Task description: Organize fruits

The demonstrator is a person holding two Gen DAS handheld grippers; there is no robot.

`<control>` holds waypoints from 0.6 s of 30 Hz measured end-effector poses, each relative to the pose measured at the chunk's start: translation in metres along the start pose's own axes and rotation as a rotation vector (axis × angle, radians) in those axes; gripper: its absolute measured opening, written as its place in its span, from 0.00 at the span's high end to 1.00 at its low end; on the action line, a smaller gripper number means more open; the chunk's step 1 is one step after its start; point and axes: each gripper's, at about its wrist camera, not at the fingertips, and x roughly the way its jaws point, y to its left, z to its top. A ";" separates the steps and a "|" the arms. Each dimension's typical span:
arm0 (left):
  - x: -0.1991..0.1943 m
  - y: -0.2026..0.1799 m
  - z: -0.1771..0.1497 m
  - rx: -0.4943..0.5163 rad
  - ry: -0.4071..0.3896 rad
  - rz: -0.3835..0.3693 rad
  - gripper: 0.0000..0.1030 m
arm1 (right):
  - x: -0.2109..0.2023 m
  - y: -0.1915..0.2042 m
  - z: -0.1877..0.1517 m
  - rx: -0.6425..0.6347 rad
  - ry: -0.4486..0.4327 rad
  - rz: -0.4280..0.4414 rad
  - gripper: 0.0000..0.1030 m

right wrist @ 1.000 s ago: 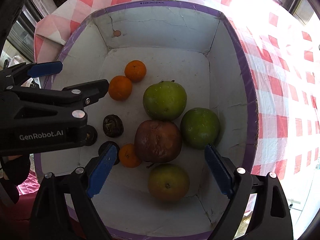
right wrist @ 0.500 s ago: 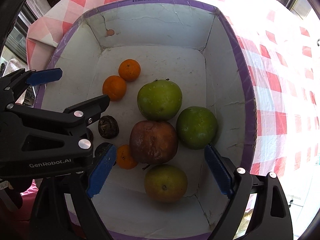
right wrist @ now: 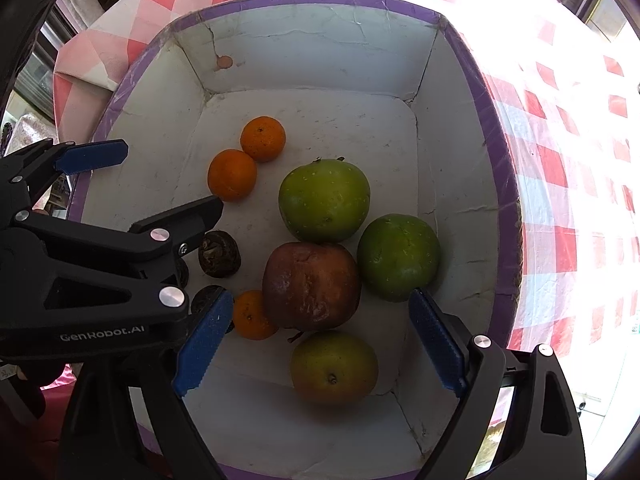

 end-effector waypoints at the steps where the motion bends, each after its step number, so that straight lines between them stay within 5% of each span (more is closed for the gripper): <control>1: 0.000 0.000 0.000 0.001 0.001 -0.001 0.02 | 0.000 0.001 0.000 -0.003 0.000 0.000 0.16; 18: 0.004 -0.005 0.000 0.012 0.014 0.006 0.02 | 0.009 0.001 -0.003 0.000 0.006 0.009 0.16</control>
